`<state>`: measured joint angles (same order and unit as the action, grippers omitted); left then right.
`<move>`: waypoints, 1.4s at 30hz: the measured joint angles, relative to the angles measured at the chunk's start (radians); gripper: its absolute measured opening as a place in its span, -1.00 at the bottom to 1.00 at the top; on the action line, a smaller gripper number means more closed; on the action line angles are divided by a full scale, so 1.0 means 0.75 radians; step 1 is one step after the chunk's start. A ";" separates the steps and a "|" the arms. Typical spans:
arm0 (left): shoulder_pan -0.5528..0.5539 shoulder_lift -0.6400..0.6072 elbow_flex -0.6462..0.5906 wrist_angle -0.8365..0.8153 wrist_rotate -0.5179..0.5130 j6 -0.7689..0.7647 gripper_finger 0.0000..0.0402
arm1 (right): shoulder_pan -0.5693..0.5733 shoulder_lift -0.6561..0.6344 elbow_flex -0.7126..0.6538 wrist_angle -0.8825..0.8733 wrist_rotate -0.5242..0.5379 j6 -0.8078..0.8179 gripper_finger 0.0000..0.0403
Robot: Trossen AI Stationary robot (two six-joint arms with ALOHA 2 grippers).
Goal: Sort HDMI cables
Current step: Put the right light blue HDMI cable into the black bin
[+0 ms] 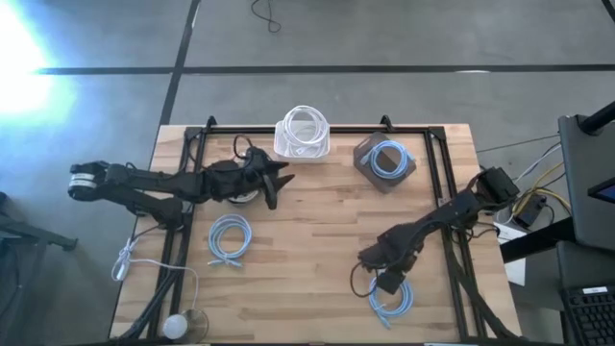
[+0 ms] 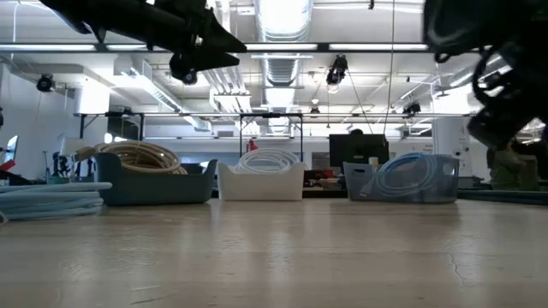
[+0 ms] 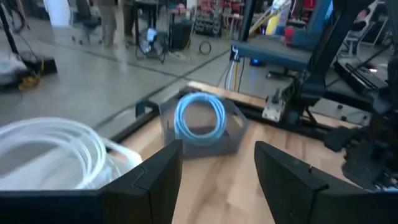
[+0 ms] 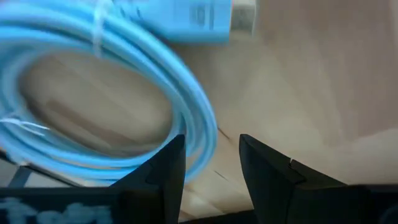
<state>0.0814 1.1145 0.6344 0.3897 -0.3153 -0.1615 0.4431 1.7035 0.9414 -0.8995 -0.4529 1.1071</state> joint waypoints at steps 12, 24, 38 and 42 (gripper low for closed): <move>0.065 -0.001 0.000 0.071 -0.001 0.076 0.02 | 0.096 -0.009 -0.131 0.355 0.102 0.162 -0.29; 0.073 -0.001 0.000 0.067 -0.001 0.076 0.02 | 0.042 -0.004 -0.105 0.262 0.241 0.108 -0.69; 0.073 -0.001 0.000 -0.046 0.000 0.020 0.02 | -0.189 -0.071 0.272 0.002 1.163 -0.312 -0.92; 0.073 -0.001 0.000 -0.101 0.000 -0.013 0.02 | -0.277 -0.079 0.404 -0.122 1.463 -0.429 -0.93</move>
<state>0.1360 1.1141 0.6342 0.3137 -0.3153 -0.1717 0.2357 1.6444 1.2446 -0.9911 0.6444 0.7855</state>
